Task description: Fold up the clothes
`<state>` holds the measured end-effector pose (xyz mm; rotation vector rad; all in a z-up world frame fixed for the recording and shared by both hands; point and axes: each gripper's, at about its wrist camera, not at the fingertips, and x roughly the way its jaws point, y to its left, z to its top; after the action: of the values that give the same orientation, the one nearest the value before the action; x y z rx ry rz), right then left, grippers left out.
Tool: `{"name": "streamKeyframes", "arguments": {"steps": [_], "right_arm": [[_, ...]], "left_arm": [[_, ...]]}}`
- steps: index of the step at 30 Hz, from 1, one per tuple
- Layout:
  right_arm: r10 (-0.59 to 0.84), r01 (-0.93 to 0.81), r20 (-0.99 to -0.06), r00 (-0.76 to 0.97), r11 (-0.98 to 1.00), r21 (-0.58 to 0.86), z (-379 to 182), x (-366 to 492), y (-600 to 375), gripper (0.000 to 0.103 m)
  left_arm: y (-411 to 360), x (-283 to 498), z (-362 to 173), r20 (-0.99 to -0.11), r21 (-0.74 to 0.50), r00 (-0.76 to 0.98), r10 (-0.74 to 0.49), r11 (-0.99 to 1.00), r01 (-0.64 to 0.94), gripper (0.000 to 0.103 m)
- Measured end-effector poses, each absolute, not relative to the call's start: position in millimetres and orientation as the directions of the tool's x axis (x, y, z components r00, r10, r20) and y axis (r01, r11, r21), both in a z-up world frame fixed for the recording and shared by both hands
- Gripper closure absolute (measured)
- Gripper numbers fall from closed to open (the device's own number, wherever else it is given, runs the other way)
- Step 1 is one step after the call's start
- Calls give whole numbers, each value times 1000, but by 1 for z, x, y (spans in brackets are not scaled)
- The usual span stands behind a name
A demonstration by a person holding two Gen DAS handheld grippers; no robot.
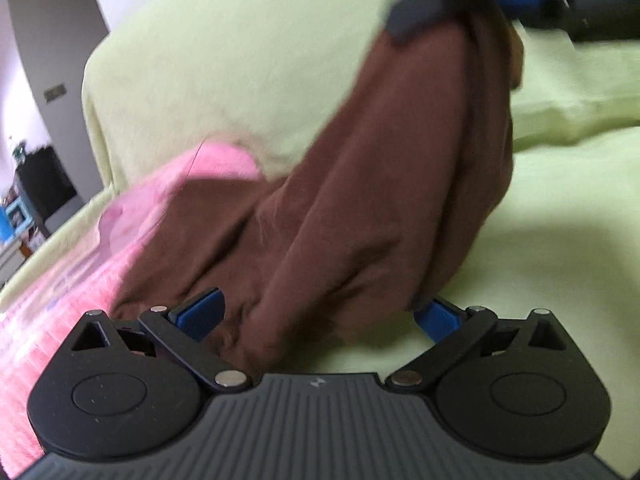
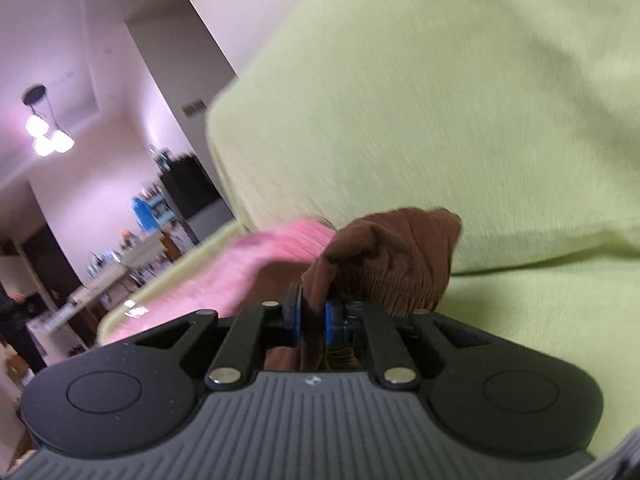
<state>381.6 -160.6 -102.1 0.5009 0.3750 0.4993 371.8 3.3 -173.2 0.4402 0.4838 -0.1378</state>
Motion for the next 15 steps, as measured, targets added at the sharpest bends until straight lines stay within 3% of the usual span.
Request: {"name": "streamKeyframes", "arguments": {"steps": [2, 3, 4, 8, 11, 12, 13, 14, 15], "right_arm": [[538, -369, -203, 818, 762, 532, -86, 357, -169, 94], [534, -370, -199, 822, 766, 526, -77, 343, -174, 94], [525, -366, -197, 828, 773, 519, -68, 325, -180, 94], [471, -317, -209, 857, 802, 506, -41, 265, -208, 94], [409, -258, -219, 886, 827, 500, -25, 223, -232, 94], [382, -233, -219, 898, 834, 500, -18, 205, -242, 94], [347, -202, -214, 913, 841, 502, -8, 183, -256, 94], [319, -180, -206, 925, 846, 502, 0, 165, -267, 94], [295, -171, -189, 937, 855, 489, 8, 151, -276, 94]], "left_arm": [[-2, 351, -165, -478, 356, 876, -68, 896, 264, 12], [-5, 340, -160, -486, 343, 869, -91, 895, 285, 24], [-8, 329, -155, -501, 329, 859, -110, 893, 306, 29], [-21, 279, -135, -531, 284, 827, -188, 879, 382, 36], [-35, 240, -113, -565, 233, 783, -259, 861, 453, 52], [-41, 224, -102, -583, 198, 757, -297, 851, 487, 60], [-46, 213, -93, -599, 171, 734, -320, 845, 508, 81], [-50, 207, -87, -613, 154, 719, -328, 843, 516, 93], [-53, 201, -81, -626, 137, 704, -336, 841, 523, 94]]}}
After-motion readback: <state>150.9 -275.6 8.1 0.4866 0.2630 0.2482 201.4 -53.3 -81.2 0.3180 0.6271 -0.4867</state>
